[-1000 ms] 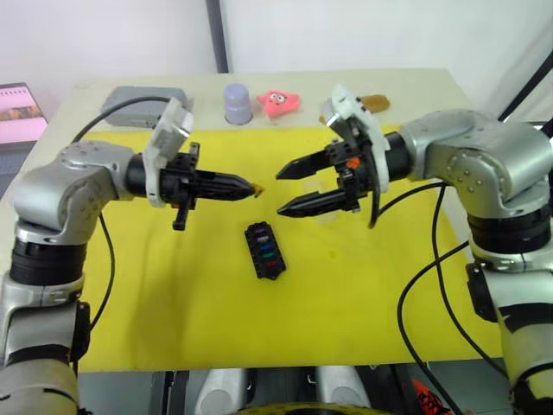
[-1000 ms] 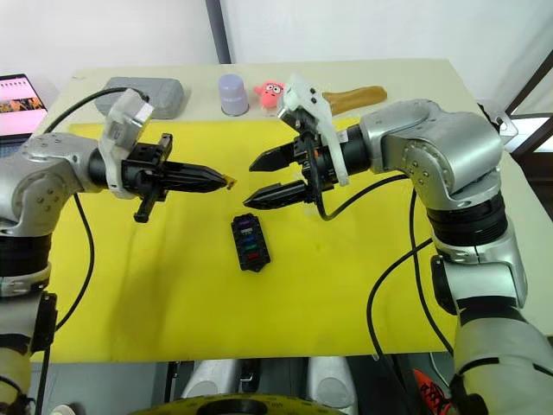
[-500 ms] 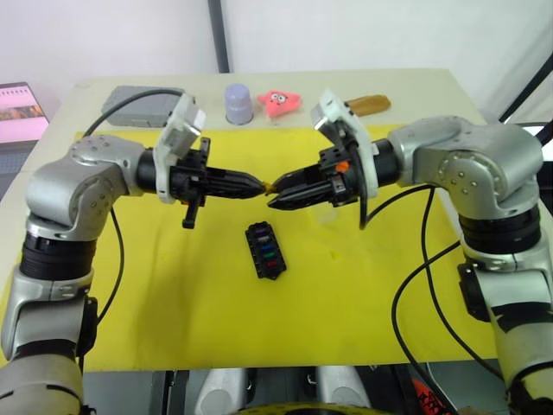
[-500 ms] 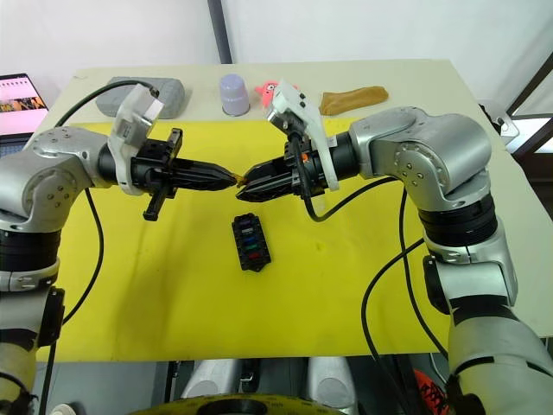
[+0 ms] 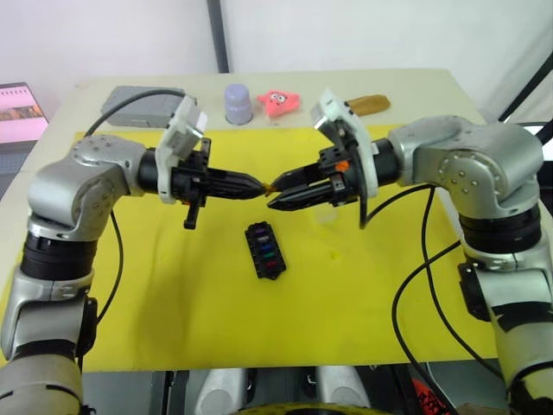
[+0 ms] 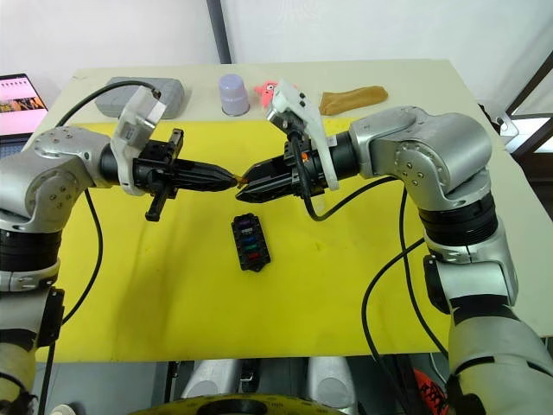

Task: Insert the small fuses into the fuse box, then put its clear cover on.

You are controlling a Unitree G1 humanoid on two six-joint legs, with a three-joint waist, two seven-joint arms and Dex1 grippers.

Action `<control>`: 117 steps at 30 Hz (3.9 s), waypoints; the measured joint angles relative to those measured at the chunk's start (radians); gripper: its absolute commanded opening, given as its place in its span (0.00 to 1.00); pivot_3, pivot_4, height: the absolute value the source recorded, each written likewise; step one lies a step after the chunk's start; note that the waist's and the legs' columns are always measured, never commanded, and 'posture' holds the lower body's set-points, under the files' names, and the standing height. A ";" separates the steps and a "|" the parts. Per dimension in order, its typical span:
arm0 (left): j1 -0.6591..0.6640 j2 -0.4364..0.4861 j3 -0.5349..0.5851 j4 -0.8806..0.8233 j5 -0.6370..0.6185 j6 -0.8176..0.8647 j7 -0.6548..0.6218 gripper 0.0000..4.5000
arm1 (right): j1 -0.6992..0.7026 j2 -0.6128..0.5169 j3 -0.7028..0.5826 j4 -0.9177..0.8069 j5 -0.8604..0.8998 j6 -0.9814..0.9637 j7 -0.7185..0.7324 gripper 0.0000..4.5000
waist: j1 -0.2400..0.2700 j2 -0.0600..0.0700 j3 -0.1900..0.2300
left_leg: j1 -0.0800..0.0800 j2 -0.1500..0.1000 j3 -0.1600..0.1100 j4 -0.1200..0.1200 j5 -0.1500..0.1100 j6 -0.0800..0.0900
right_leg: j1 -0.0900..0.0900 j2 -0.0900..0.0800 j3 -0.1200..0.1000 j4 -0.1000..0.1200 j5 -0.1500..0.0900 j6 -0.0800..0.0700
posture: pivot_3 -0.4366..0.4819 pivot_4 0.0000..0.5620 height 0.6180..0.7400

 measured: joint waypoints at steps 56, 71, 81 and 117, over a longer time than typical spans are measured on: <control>0.425 0.194 -0.091 -0.177 0.298 -0.158 0.195 1.00 | -0.091 0.180 0.438 0.473 -0.737 -0.890 0.340 0.00 | -0.003 0.000 0.000 | -0.003 0.000 0.000 0.000 0.001 -0.002 | -0.004 0.002 0.000 0.001 0.000 0.000 | 0.48 0.27 0.92; 0.437 0.191 -0.091 -0.198 0.290 -0.155 0.217 1.00 | -0.131 0.233 0.432 0.564 -0.778 -0.876 0.367 0.00 | -0.003 0.000 0.000 | -0.003 0.000 0.000 0.000 0.001 -0.002 | -0.004 0.001 0.000 0.001 0.000 0.000 | 0.48 0.27 0.92; 0.446 0.191 -0.090 -0.198 0.287 -0.155 0.219 1.00 | -0.131 0.235 0.430 0.578 -0.798 -0.881 0.378 0.00 | -0.003 0.000 0.000 | -0.003 0.000 0.000 0.000 0.001 -0.003 | -0.004 0.001 0.000 0.001 0.000 0.000 | 0.48 0.27 0.92; 0.442 0.177 -0.091 -0.198 0.285 -0.149 0.235 1.00 | -0.136 0.254 0.425 0.602 -0.825 -0.836 0.408 0.00 | -0.003 0.000 0.000 | -0.003 0.000 0.000 -0.001 0.001 -0.003 | -0.004 0.001 0.000 0.001 0.000 0.000 | 0.48 0.27 0.92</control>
